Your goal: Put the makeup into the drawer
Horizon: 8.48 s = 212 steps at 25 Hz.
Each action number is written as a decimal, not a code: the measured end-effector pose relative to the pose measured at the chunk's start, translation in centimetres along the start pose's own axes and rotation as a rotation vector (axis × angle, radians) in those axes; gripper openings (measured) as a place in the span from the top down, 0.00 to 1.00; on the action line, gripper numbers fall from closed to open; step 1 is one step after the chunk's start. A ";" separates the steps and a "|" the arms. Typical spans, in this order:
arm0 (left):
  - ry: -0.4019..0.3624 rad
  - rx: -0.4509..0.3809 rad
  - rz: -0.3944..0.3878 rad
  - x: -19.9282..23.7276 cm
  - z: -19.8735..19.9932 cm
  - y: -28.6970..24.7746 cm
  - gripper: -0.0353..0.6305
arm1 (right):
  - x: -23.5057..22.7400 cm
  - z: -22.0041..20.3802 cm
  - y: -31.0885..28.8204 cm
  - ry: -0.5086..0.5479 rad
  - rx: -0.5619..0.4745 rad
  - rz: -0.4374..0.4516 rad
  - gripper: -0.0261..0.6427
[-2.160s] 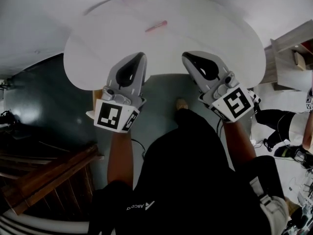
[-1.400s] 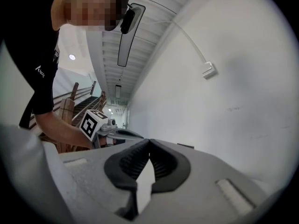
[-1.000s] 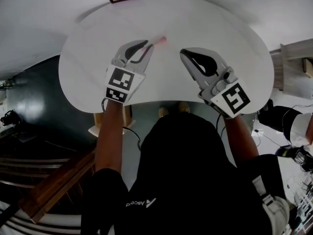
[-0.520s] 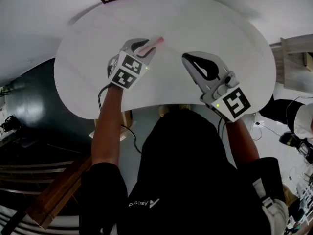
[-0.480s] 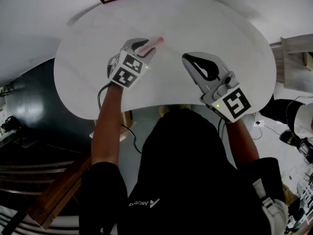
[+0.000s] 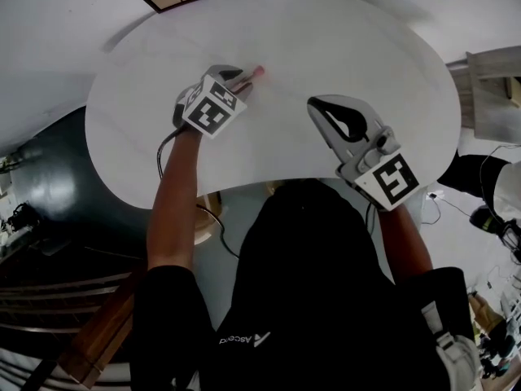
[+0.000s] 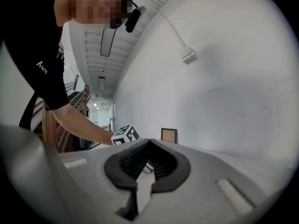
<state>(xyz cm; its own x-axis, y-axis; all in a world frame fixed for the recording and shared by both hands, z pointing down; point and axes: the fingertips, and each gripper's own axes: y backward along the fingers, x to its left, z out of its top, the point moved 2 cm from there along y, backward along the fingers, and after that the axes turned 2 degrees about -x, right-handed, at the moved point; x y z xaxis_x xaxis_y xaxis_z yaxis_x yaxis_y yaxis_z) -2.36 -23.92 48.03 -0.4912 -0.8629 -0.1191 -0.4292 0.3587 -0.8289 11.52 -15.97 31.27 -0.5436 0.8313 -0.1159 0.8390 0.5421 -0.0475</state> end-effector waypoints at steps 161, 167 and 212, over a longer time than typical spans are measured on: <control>0.033 0.244 -0.090 -18.9 -44.5 5.3 0.86 | 29.3 -8.0 -11.6 0.144 0.257 0.502 0.96; 0.044 0.250 -0.084 -19.6 -44.9 5.2 0.82 | 29.9 -8.4 -11.2 0.138 0.258 0.515 0.96; 0.332 -0.363 0.494 -18.2 -21.7 29.3 0.93 | 28.8 -0.9 -8.2 0.124 0.041 0.582 0.96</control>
<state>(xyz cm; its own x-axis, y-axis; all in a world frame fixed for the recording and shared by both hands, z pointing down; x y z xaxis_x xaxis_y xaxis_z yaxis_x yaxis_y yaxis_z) -22.43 10.01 37.72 -0.8753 -0.4337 -0.2140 -0.2931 0.8276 -0.4787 -11.07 3.63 29.17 0.0097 0.9998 -0.0181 0.9987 -0.0106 -0.0494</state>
